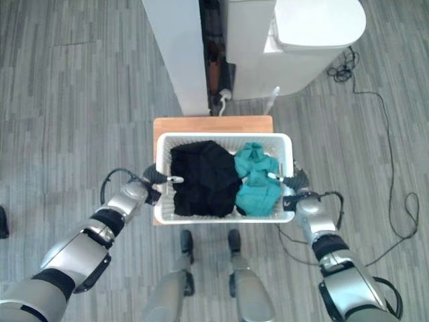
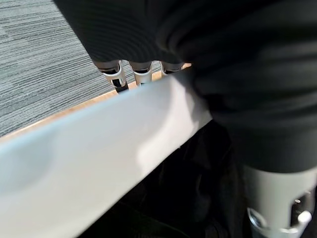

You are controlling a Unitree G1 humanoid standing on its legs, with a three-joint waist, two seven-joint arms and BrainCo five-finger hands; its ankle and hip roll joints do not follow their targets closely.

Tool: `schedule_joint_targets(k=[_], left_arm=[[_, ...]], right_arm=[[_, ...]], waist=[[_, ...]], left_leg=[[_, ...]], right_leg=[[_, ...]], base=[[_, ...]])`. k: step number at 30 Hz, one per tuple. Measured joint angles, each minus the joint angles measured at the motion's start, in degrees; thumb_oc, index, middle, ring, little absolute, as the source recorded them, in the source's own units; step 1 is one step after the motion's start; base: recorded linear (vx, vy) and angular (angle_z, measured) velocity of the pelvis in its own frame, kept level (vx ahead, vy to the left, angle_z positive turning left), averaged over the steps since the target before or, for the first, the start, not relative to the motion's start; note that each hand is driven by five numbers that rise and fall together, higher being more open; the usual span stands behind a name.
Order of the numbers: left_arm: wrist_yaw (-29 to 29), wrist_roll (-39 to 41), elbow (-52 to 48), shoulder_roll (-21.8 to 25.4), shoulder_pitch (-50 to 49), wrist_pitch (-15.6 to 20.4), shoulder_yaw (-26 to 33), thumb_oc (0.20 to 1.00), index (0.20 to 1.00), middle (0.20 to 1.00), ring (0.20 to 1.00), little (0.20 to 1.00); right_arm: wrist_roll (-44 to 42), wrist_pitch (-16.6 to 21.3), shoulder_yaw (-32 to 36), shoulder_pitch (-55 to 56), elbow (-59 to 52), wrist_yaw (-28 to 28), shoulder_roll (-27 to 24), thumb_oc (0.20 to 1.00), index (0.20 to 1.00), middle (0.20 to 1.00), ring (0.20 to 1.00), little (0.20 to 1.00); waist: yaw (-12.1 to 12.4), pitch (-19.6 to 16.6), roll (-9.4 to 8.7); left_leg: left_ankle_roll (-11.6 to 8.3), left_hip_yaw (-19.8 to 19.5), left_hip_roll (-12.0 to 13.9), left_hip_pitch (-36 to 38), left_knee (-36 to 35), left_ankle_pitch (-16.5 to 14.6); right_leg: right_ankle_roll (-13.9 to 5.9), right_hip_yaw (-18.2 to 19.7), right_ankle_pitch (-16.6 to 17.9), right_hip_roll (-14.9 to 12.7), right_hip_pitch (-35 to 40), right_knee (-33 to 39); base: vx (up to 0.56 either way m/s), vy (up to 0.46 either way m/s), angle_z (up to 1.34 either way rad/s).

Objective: Grab the laundry basket,head to the washer,open it,put in the laundry and shut it.

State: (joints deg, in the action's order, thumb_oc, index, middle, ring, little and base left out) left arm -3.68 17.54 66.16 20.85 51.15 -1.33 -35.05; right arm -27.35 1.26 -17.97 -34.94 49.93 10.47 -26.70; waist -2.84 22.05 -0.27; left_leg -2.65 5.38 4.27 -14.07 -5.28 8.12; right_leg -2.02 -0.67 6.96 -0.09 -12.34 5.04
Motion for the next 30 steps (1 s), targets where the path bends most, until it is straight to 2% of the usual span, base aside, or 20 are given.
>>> schedule_joint_targets(k=[8,11,19,20,21,22,23,24,25,27,28,30], left_arm=[[-0.3,0.4,3.0,-1.1,2.3,0.0,-0.1,1.0,1.0,1.0,1.0,1.0],[-0.3,0.3,4.8,-1.4,4.8,-0.1,-0.1,1.0,1.0,1.0,1.0,1.0],[-0.1,-0.2,4.0,-0.3,5.7,0.0,-2.3,1.0,1.0,1.0,1.0,1.0],[0.0,-0.4,3.9,-0.2,5.7,0.0,-2.3,0.912,0.912,0.912,0.912,0.912],[0.1,-0.6,3.9,-0.2,5.8,0.0,-2.3,0.617,0.617,0.617,0.617,0.617],[0.2,-0.7,3.9,-0.2,5.9,0.0,-2.3,0.46,0.46,0.46,0.46,0.46],[0.2,-0.7,3.9,-0.2,5.9,0.0,-2.3,0.2,0.2,0.2,0.2,0.2],[0.2,-0.8,4.0,-0.3,6.0,0.0,-2.4,0.2,0.2,0.2,0.2,0.2],[0.2,-0.9,4.2,-0.4,6.2,0.0,-2.3,0.2,0.2,0.2,0.2,0.2],[-0.3,-2.0,4.7,-0.5,6.6,-0.1,-2.3,0.2,0.2,0.2,0.2,0.2],[-0.8,-3.1,5.3,-0.6,7.2,-0.2,-2.4,0.2,0.2,0.2,0.2,0.2],[-1.5,-5.0,5.9,-0.6,7.4,-0.2,-2.5,0.2,0.2,0.2,0.2,0.2]], right_arm=[[0.1,-1.2,-0.2,-1.6,5.2,1.9,2.0,1.0,1.0,1.0,1.0,1.0],[0.1,-1.5,-2.4,-4.7,9.0,1.9,2.2,1.0,1.0,1.0,1.0,1.0],[0.1,-2.2,-3.1,-6.4,9.7,1.7,2.1,1.0,1.0,1.0,1.0,1.0],[0.1,-2.2,-3.8,-6.5,9.7,1.7,1.9,1.0,1.0,1.0,1.0,1.0],[0.1,-2.2,-4.0,-6.5,9.7,1.7,1.9,1.0,1.0,1.0,1.0,1.0],[0.1,-2.3,-4.2,-6.6,9.7,1.7,1.9,1.0,1.0,1.0,1.0,1.0],[0.1,-2.3,-4.2,-6.6,9.7,1.7,1.8,0.846,0.846,0.846,0.846,0.846],[0.2,-2.3,-4.6,-6.7,9.8,1.7,1.8,0.78,0.78,0.78,0.78,0.78],[0.2,-2.3,-4.6,-6.8,9.8,1.7,1.8,0.46,0.46,0.46,0.46,0.46],[0.7,-2.5,-4.9,-7.0,9.8,1.5,2.0,0.304,0.304,0.304,0.304,0.304],[1.3,-2.5,-5.3,-7.2,9.8,1.5,1.9,0.2,0.2,0.2,0.2,0.2],[1.4,-2.5,-6.1,-7.4,9.9,1.5,2.0,0.2,0.2,0.2,0.2,0.2]], waist=[[0.4,0.1,-0.01],[0.3,0.1,-0.14],[0.3,0.5,-0.79],[0.3,0.6,-0.86],[0.3,0.6,-0.92],[0.3,0.6,-0.95],[0.3,0.6,-0.97],[0.3,0.6,-1.01],[0.3,0.6,-1.01],[0.3,0.7,-1.08],[0.2,0.7,-1.12],[0.2,0.7,-1.13]], left_leg=[[0.0,-0.1,-0.1,-0.5,0.0,0.0],[-0.07,-0.1,-0.1,-1.4,0.2,0.1],[-0.07,-0.1,-0.1,-2.2,0.9,0.1],[-0.07,-0.1,-0.1,-2.2,0.9,0.1],[-0.07,-0.1,-0.1,-2.2,0.9,0.1],[-0.07,-0.1,-0.1,-2.2,0.9,0.1],[-0.07,-0.1,-0.1,-2.2,0.9,0.1],[-0.07,-0.1,-0.1,-2.2,0.9,0.1],[-0.07,-0.1,-0.1,-2.2,0.9,0.1],[-0.07,-0.1,-0.1,-2.2,1.0,0.1],[-0.07,-0.1,0.0,-2.3,1.0,0.1],[-0.07,-0.1,0.0,-2.3,1.0,0.1]], right_leg=[[-0.07,-0.1,0.0,-0.1,-0.5,0.0],[-0.14,-0.1,0.1,-0.1,-1.3,0.0],[0.01,-0.1,0.4,-0.1,-1.8,0.0],[0.0,-0.1,0.4,-0.1,-1.8,0.0],[0.0,-0.1,0.4,-0.1,-1.8,0.0],[0.0,-0.1,0.4,-0.1,-1.8,0.0],[0.0,-0.1,0.4,-0.1,-1.8,0.0],[0.02,-0.1,0.5,-0.1,-1.8,0.0],[0.02,-0.1,0.5,-0.1,-1.8,0.0],[0.05,0.0,0.5,-0.1,-1.8,0.0],[0.07,0.0,0.5,0.0,-1.8,0.0],[0.08,0.0,0.5,0.0,-1.8,0.0]], base=[[0.0,0.0,0.0],[0.0,0.0,0.0],[0.0,0.0,0.0],[0.0,0.0,0.0],[0.0,0.0,0.0],[0.0,0.0,0.0],[0.0,0.0,0.0],[0.0,0.0,0.0],[0.0,0.0,0.0],[0.0,0.0,0.0],[0.0,0.0,0.0],[0.0,0.0,0.0]])
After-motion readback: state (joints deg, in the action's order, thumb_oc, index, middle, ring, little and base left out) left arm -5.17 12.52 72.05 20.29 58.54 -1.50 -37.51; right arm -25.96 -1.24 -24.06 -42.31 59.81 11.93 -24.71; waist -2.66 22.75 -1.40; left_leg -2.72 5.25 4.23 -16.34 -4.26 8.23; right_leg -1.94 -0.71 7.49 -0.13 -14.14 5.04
